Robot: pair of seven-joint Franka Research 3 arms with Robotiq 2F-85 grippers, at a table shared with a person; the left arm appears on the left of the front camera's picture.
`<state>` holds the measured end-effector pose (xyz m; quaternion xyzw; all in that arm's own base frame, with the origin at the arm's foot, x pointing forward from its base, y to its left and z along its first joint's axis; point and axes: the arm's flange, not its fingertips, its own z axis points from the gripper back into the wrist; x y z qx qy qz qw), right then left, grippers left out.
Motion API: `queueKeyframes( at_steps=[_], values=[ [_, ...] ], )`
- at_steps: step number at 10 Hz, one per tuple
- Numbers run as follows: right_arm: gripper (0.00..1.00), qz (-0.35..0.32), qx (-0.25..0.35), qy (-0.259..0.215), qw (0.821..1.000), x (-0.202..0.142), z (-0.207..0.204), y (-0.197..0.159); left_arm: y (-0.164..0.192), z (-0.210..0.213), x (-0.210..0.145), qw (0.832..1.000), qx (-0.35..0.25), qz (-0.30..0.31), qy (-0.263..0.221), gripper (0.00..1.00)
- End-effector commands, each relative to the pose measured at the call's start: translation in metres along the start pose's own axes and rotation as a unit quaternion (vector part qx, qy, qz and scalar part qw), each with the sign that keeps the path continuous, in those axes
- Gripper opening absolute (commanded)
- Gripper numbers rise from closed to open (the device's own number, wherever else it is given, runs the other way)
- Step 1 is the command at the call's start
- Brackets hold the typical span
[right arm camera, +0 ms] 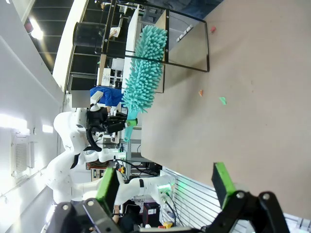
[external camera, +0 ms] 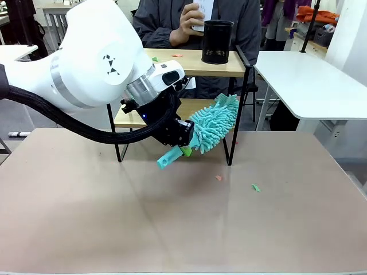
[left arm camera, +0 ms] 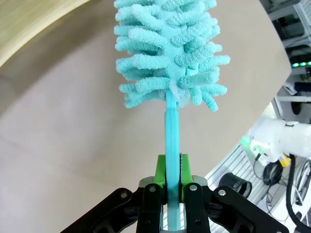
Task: Clean the shelf.
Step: Clean the specific tier of the Shelf with the Duster once objects are removed.
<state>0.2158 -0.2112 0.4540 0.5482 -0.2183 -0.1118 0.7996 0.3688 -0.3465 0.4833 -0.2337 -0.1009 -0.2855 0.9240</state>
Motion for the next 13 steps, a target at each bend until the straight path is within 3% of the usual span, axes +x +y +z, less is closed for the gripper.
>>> queueKeyframes(
  at_steps=[1,5,8,11,13],
  values=[
    [1.00,0.013,0.007,-0.003,1.000,0.001,0.000,0.001,0.011,0.013,-0.007,1.000,-0.025,0.001,-0.001,0.12],
    [1.00,0.013,0.007,-0.003,1.000,0.001,0.000,0.001,0.022,0.029,-0.028,1.000,-0.022,0.015,-0.007,0.12],
    [1.00,0.013,0.007,-0.003,1.000,0.001,0.000,0.001,0.046,0.083,-0.099,0.999,-0.037,0.000,0.020,0.12],
    [1.00,0.013,0.007,-0.003,1.000,0.001,0.000,0.001,0.074,0.149,-0.176,0.987,-0.130,-0.061,0.067,0.12],
    [1.00,0.013,0.007,-0.003,1.000,0.001,0.000,0.001,0.110,0.199,-0.228,0.977,-0.186,-0.098,0.047,0.12]
  ],
)
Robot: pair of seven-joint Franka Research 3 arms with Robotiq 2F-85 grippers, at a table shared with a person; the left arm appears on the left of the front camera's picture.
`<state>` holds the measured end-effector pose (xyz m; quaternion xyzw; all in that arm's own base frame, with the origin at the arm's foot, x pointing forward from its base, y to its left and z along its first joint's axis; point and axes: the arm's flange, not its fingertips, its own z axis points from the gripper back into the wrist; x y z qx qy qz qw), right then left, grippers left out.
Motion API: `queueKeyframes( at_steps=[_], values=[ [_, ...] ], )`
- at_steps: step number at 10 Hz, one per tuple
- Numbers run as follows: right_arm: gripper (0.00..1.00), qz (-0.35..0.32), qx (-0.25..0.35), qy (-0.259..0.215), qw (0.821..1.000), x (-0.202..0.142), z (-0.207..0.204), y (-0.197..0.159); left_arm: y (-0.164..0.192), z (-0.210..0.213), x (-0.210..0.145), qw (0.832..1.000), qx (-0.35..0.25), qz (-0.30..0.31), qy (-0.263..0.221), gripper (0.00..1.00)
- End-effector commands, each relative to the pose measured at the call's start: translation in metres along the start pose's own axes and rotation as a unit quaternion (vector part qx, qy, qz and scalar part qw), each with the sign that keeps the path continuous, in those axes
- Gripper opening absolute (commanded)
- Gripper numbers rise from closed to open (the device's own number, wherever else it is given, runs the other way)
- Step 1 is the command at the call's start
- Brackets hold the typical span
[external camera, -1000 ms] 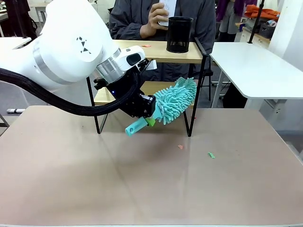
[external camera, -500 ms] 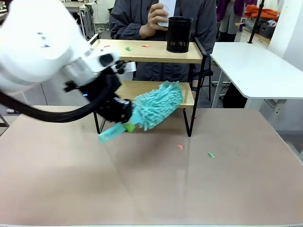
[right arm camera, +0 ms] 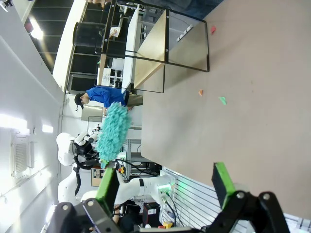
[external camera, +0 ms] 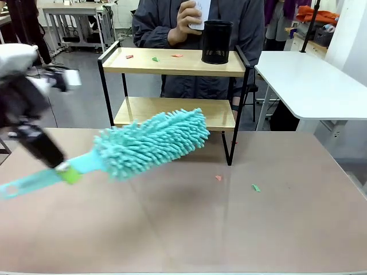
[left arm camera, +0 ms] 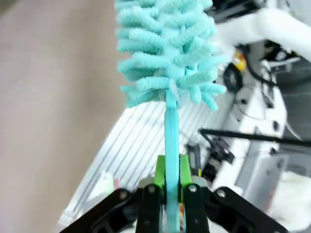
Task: Clean the shelf.
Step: Clean the specific tier of the Shelf with the Duster once objects are removed.
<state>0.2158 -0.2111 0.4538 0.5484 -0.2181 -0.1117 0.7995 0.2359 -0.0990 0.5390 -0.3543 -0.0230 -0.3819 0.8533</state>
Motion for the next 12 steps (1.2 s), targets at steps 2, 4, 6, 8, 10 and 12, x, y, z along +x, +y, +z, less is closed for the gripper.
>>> queueKeyframes(
  at_steps=[2,4,6,8,10,12],
  values=[
    [1.00,0.013,0.007,-0.003,1.000,0.001,0.000,0.001,0.048,0.070,-0.073,0.998,-0.049,-0.026,0.024,0.12],
    [1.00,0.013,0.007,-0.003,1.000,0.001,0.000,0.001,0.083,0.099,-0.116,0.994,-0.100,-0.010,-0.047,0.12],
    [1.00,0.013,0.007,-0.003,1.000,0.001,0.000,0.001,0.121,0.120,-0.184,0.979,-0.139,0.028,-0.146,0.12],
    [1.00,0.013,0.007,-0.003,1.000,0.001,0.000,0.001,0.154,0.132,-0.251,0.939,-0.199,0.069,-0.272,0.12],
    [1.00,0.013,0.007,-0.003,1.000,0.001,0.000,0.001,0.175,0.127,-0.283,0.894,-0.226,0.143,-0.360,0.12],
    [1.00,0.013,0.007,-0.003,1.000,0.001,0.000,0.001,0.164,0.120,-0.294,0.918,-0.200,0.140,-0.314,0.12]
  ],
)
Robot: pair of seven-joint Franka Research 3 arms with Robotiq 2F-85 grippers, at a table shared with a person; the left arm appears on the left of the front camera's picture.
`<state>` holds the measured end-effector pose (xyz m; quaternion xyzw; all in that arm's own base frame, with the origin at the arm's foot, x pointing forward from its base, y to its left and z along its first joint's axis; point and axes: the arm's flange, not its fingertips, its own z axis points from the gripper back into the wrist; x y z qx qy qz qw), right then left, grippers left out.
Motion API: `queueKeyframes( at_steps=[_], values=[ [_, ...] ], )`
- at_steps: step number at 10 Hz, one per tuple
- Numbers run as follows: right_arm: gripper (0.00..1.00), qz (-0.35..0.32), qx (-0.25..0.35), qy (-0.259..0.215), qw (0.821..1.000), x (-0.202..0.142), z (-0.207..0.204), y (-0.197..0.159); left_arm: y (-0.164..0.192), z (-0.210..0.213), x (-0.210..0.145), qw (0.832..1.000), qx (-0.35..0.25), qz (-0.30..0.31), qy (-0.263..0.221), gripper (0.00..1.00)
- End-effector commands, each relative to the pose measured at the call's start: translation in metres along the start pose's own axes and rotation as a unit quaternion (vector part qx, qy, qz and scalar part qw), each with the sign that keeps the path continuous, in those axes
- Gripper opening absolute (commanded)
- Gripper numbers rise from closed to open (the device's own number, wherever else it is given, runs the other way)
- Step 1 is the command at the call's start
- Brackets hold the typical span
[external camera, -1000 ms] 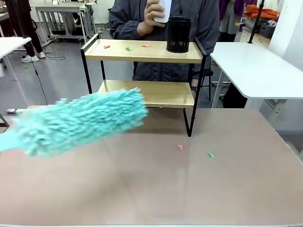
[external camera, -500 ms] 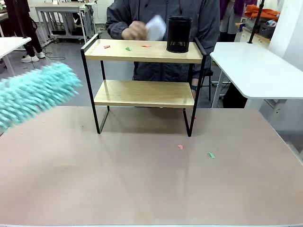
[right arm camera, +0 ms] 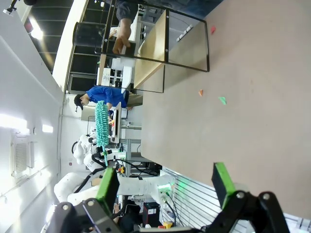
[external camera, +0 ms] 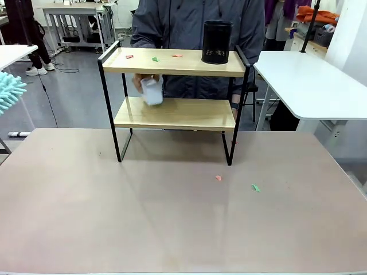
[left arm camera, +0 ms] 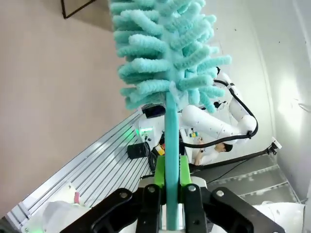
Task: Clean the shelf.
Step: Clean the specific tier of the Shelf with the Duster once objects are removed, then clean the remaining tier of the Shelf with the Duster once objects are removed.
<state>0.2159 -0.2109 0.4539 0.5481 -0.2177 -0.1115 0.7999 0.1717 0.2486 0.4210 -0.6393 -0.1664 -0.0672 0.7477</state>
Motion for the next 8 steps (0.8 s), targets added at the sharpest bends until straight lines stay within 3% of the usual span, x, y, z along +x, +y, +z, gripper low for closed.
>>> queueKeyframes(
  at_steps=[1,8],
  values=[
    [1.00,0.013,0.008,-0.003,1.000,0.0013,0.0003,0.0013,-0.0224,-0.0074,-0.0004,0.998,0.012,-0.043,0.043,0.12],
    [1.00,0.013,0.008,-0.003,1.000,0.0013,0.0003,0.0013,-0.0224,-0.0074,-0.0004,0.998,0.012,-0.043,0.043,0.12]
  ],
)
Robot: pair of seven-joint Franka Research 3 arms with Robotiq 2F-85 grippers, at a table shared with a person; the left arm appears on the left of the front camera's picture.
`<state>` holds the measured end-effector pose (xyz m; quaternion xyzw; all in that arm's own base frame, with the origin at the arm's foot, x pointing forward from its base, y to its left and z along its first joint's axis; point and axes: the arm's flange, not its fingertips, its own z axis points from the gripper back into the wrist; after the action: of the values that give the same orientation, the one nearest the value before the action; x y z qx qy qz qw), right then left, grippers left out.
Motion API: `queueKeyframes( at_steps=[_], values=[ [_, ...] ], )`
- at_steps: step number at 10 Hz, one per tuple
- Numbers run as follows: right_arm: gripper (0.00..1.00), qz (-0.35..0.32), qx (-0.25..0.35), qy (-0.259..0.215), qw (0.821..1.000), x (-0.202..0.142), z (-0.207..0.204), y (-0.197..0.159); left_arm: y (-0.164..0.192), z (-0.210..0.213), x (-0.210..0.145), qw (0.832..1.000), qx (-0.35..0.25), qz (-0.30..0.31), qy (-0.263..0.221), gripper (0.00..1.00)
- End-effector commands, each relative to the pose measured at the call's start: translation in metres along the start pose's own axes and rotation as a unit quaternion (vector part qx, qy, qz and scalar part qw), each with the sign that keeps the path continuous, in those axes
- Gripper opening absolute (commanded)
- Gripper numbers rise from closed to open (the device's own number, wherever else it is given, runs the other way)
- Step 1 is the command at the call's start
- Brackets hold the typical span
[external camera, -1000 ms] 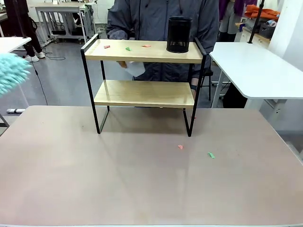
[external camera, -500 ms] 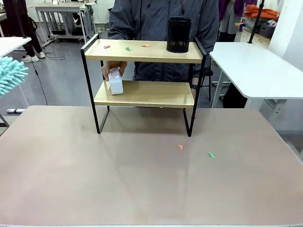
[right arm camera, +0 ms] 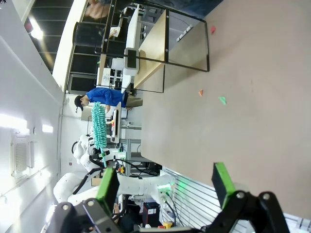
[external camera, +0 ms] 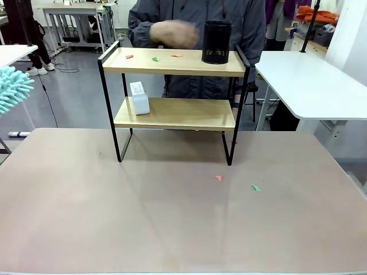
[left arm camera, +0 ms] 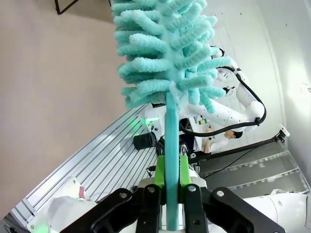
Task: Clean the shelf.
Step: Clean the remaining tier of the Shelf with the Duster once objects are removed.
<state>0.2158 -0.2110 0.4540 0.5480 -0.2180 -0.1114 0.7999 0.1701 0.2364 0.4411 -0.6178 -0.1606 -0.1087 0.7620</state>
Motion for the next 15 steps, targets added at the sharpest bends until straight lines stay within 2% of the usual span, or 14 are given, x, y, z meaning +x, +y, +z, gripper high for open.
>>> queueKeyframes(
  at_steps=[1,10,11,13,15],
  values=[
    [1.00,0.013,0.008,-0.003,1.000,0.001,0.000,0.001,-0.001,0.001,-0.004,1.000,-0.005,-0.014,0.007,0.12],
    [1.00,0.013,0.008,-0.003,1.000,0.001,0.000,0.001,0.000,0.000,0.000,1.000,0.000,-0.001,0.000,0.12],
    [1.00,0.013,0.008,-0.003,1.000,0.001,0.000,0.001,-0.022,-0.011,0.003,0.999,0.010,0.007,-0.040,0.12],
    [1.00,0.013,0.008,-0.003,1.000,0.001,0.000,0.001,-0.100,-0.046,0.021,0.993,0.040,-0.026,-0.108,0.12],
    [1.00,0.013,0.008,-0.003,1.000,0.001,0.000,0.001,-0.165,-0.098,0.057,0.991,0.073,-0.051,-0.103,0.12]
  ],
)
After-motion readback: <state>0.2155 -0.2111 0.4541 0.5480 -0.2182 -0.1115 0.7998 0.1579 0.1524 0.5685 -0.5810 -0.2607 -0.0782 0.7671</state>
